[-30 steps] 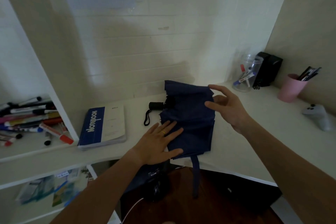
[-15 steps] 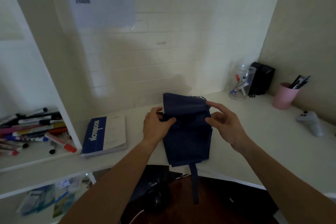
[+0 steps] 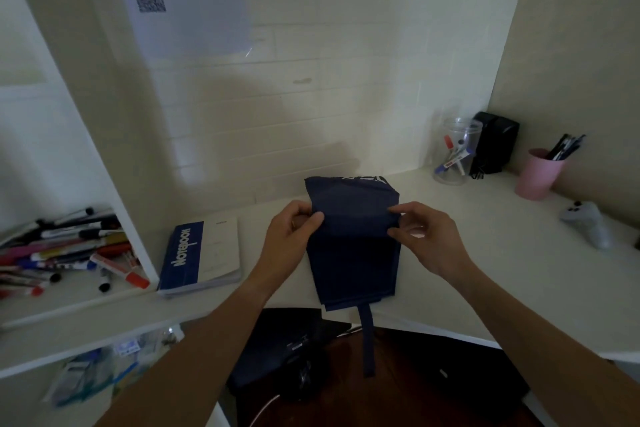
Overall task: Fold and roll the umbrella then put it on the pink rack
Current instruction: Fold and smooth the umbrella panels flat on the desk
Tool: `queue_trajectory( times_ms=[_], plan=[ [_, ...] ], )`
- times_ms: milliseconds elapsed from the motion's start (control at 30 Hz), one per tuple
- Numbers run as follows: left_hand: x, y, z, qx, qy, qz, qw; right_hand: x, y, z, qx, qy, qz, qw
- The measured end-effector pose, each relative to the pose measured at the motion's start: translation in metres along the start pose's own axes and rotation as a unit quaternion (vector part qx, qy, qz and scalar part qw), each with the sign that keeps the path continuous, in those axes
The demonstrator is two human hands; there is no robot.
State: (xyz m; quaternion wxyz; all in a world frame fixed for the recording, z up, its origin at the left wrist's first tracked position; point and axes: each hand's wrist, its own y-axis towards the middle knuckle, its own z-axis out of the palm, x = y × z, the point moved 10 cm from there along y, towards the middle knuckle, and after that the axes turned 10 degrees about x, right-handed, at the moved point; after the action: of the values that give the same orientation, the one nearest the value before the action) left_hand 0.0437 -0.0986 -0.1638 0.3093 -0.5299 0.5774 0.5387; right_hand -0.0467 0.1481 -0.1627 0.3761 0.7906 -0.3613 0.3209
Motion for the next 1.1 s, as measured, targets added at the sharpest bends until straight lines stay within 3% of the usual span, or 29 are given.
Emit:
queue_trajectory(
  times_ms=[467, 667, 833, 1100],
  plan=[
    [0.053, -0.044, 0.003, -0.060, 0.058, -0.114, 0.990, -0.005, -0.047, 0.023, 0.049, -0.117, -0.041, 0.991],
    [0.052, -0.055, 0.013, -0.009, 0.042, -0.072, 0.996, -0.007, -0.058, 0.032, 0.039, -0.206, -0.057, 0.976],
    [0.050, -0.057, 0.021, 0.039, 0.145, -0.036, 0.988, -0.011, -0.066, 0.037, 0.044, -0.233, -0.054, 0.970],
    [0.062, -0.054, 0.017, 0.020, 0.148, -0.052, 0.987, -0.012, -0.072, 0.042, 0.042, -0.240, -0.090, 0.966]
  ],
)
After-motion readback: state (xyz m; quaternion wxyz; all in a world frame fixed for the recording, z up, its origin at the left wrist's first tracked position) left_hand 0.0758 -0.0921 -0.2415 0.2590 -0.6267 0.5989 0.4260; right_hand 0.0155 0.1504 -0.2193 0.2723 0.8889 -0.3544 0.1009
